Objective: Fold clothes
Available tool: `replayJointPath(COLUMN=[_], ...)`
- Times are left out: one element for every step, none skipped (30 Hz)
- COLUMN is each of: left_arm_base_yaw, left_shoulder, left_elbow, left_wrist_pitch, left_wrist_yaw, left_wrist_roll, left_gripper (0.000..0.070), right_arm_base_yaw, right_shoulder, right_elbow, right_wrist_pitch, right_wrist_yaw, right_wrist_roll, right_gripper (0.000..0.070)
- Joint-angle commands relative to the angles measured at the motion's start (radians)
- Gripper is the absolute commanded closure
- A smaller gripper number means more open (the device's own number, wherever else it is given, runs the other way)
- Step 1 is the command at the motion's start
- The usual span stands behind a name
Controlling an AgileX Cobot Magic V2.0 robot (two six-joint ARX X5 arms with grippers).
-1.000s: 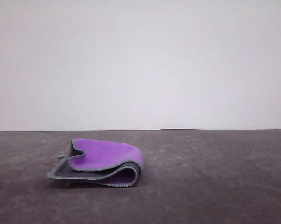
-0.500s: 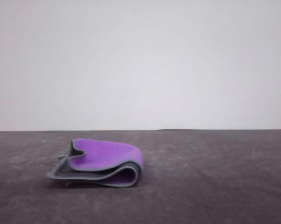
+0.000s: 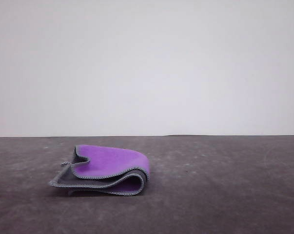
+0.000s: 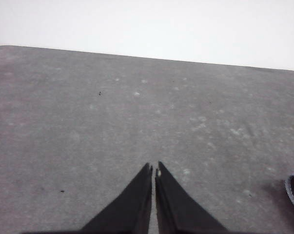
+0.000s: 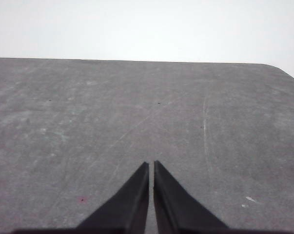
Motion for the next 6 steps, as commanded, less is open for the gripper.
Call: replayJointPath(left_arm_base_yaw=[0.000, 0.000, 0.000, 0.000, 0.000, 0.000], left_shoulder=[0.000, 0.000, 0.000, 0.000, 0.000, 0.000], left_elbow=[-0.020, -0.020, -0.020, -0.020, -0.020, -0.020], left_wrist_pitch=[0.010, 0.010, 0.010, 0.010, 0.010, 0.010], left_wrist_yaw=[-0.004, -0.004, -0.004, -0.004, -0.004, -0.004], left_wrist_roll=[0.007, 0.007, 0.007, 0.007, 0.007, 0.007], left_gripper=[0.0700, 0.0700, 0.0700, 0.0700, 0.0700, 0.0700], right_arm_base_yaw=[-0.001, -0.001, -0.001, -0.001, -0.001, -0.001], right_shoulder=[0.001, 0.001, 0.001, 0.001, 0.001, 0.001], right_elbow=[-0.003, -0.003, -0.003, -0.003, -0.003, -0.003], right_wrist_pitch=[0.011, 0.011, 0.011, 0.011, 0.011, 0.011], right_wrist_yaw=[0.004, 0.004, 0.004, 0.004, 0.004, 0.003], right_wrist_roll=[-0.007, -0.007, -0.007, -0.007, -0.007, -0.007], right_gripper=[0.0685, 0.0685, 0.0685, 0.0685, 0.0685, 0.0685])
